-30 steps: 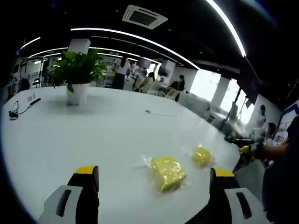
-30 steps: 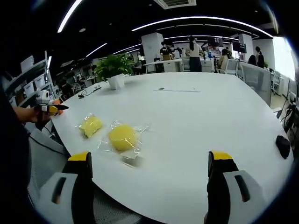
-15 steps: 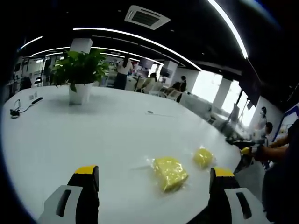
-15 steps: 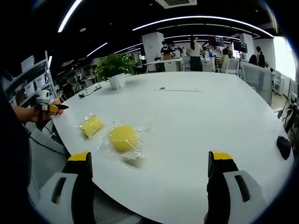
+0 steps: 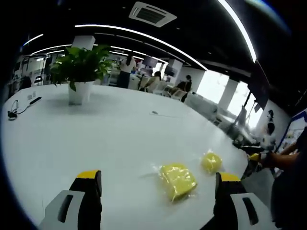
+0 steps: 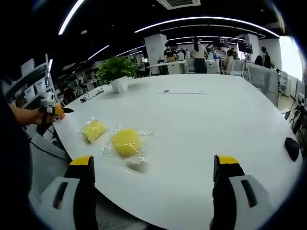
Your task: Compare the silicone blocks by pressing each to a similar depth, holding the contact briefly, and releasing to observe deformation and rebound differences across the visible hardness samples.
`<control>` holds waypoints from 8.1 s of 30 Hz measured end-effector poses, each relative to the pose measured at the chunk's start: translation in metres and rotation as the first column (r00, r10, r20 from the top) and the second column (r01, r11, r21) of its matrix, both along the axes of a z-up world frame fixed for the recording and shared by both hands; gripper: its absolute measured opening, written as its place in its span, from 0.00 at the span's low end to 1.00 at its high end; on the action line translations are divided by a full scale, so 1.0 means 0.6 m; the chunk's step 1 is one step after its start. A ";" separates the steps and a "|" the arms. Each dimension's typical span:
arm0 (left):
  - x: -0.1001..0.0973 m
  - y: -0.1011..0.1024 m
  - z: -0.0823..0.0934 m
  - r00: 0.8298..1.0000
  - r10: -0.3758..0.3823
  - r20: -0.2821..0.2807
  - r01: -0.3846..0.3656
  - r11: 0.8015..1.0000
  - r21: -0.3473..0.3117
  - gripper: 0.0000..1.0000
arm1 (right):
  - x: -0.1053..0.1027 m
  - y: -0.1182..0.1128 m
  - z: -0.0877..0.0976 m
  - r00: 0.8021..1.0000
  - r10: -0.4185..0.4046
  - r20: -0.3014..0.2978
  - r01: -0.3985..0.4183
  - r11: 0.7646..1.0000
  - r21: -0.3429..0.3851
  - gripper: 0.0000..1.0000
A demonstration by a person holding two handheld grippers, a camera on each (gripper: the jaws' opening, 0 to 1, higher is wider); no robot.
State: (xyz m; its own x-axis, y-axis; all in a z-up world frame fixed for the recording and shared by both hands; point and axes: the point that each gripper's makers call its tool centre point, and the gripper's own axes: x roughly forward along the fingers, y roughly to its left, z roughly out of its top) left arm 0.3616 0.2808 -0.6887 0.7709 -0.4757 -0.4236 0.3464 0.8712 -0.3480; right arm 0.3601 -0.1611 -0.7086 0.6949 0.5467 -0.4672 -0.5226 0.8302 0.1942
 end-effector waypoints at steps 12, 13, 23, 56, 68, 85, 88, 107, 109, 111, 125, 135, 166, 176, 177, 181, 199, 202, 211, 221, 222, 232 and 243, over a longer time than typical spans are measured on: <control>0.039 -0.021 -0.049 0.996 -0.004 -0.093 0.004 1.000 0.001 0.91 | -0.008 0.007 -0.011 1.000 -0.010 -0.017 0.010 1.000 0.011 0.96; 0.042 -0.024 -0.051 0.995 -0.007 -0.098 0.006 1.000 -0.006 0.91 | -0.009 0.007 -0.011 1.000 -0.010 -0.017 0.010 1.000 0.012 0.96; 0.079 -0.040 -0.086 0.988 -0.021 -0.154 0.009 0.997 -0.076 0.86 | -0.009 0.007 -0.018 0.999 -0.020 -0.032 0.020 1.000 0.012 0.96; 0.098 -0.111 -0.129 0.926 -0.028 -0.376 -0.124 0.918 -0.376 0.07 | -0.019 -0.005 -0.022 0.996 -0.067 -0.062 0.069 0.997 0.025 0.96; 0.088 -0.118 -0.131 0.916 -0.050 -0.399 -0.110 0.923 -0.369 0.00 | -0.020 0.010 -0.022 0.997 -0.047 -0.065 0.049 0.998 0.029 0.96; 0.098 -0.087 -0.136 0.906 0.022 -0.422 -0.186 0.917 -0.352 0.00 | -0.013 0.016 -0.012 0.998 -0.032 -0.047 0.034 0.999 0.038 0.96; 0.102 -0.087 -0.132 0.906 0.036 -0.422 -0.208 0.906 -0.368 0.00 | -0.013 0.017 -0.012 0.999 -0.030 -0.046 0.031 0.999 0.041 0.96; 0.109 -0.150 -0.013 0.983 -0.146 -0.109 0.106 0.945 -0.308 0.00 | 0.000 0.035 0.003 1.000 -0.004 -0.019 0.005 0.998 0.060 0.96; 0.109 -0.153 -0.003 0.984 -0.156 -0.091 0.124 0.949 -0.289 0.00 | 0.001 0.035 0.003 1.000 0.001 -0.017 0.000 0.998 0.059 0.96; 0.109 -0.155 0.006 0.984 -0.165 -0.070 0.141 0.953 -0.267 0.00 | 0.001 0.034 0.005 1.000 0.003 -0.015 -0.002 0.998 0.057 0.96; 0.100 -0.154 0.092 0.979 -0.195 0.058 0.202 0.965 -0.164 0.00 | 0.009 0.045 0.025 0.999 0.041 0.012 -0.042 0.998 0.052 0.96; 0.092 -0.166 0.150 0.964 -0.235 0.126 0.253 0.954 -0.160 0.00 | 0.020 0.061 0.054 0.996 0.073 0.046 -0.076 0.994 0.084 0.96; 0.074 -0.248 0.264 0.900 -0.352 0.257 0.404 0.895 -0.188 0.00 | 0.043 0.163 0.134 0.947 0.292 0.133 -0.309 0.942 0.133 0.96; 0.063 -0.282 0.271 0.878 -0.396 0.268 0.452 0.872 -0.190 0.00 | 0.048 0.203 0.166 0.929 0.336 0.152 -0.363 0.907 0.214 0.96; 0.061 -0.286 0.275 0.876 -0.400 0.271 0.456 0.869 -0.190 0.00 | 0.049 0.206 0.169 0.928 0.340 0.153 -0.367 0.904 0.218 0.96; 0.058 -0.295 0.285 0.867 -0.410 0.283 0.472 0.859 -0.200 0.00 | 0.050 0.220 0.178 0.919 0.358 0.165 -0.389 0.892 0.232 0.96; 0.027 -0.344 0.313 0.830 -0.457 0.319 0.539 0.805 -0.249 0.00 | 0.037 0.297 0.212 0.869 0.437 0.230 -0.491 0.818 0.301 0.84; 0.021 -0.351 0.317 0.828 -0.457 0.325 0.542 0.800 -0.257 0.00 | 0.029 0.309 0.221 0.859 0.453 0.238 -0.511 0.792 0.335 0.81; 0.010 -0.367 0.329 0.815 -0.471 0.339 0.564 0.777 -0.278 0.00 | 0.018 0.335 0.265 0.840 0.460 0.288 -0.543 0.730 0.415 0.66; 0.001 -0.371 0.348 0.807 -0.471 0.356 0.578 0.756 -0.309 0.00 | 0.015 0.350 0.257 0.836 0.472 0.278 -0.548 0.716 0.432 0.57; 0.000 -0.371 0.351 0.804 -0.473 0.360 0.582 0.751 -0.312 0.00 | 0.015 0.350 0.258 0.836 0.473 0.279 -0.549 0.715 0.433 0.56; -0.001 -0.374 0.360 0.800 -0.471 0.371 0.586 0.744 -0.321 0.00 | 0.010 0.354 0.273 0.823 0.488 0.291 -0.568 0.692 0.445 0.39; 0.004 -0.366 0.357 0.814 -0.450 0.366 0.567 0.752 -0.336 0.00 | 0.001 0.358 0.274 0.813 0.506 0.288 -0.582 0.685 0.438 0.25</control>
State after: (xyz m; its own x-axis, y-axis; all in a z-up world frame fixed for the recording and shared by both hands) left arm 0.3639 0.0613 -0.4745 0.4110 -0.9086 0.0747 0.8191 0.3320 -0.4679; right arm 0.3608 0.0534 -0.5440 0.2356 0.9709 0.0417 -0.9031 0.2029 0.3785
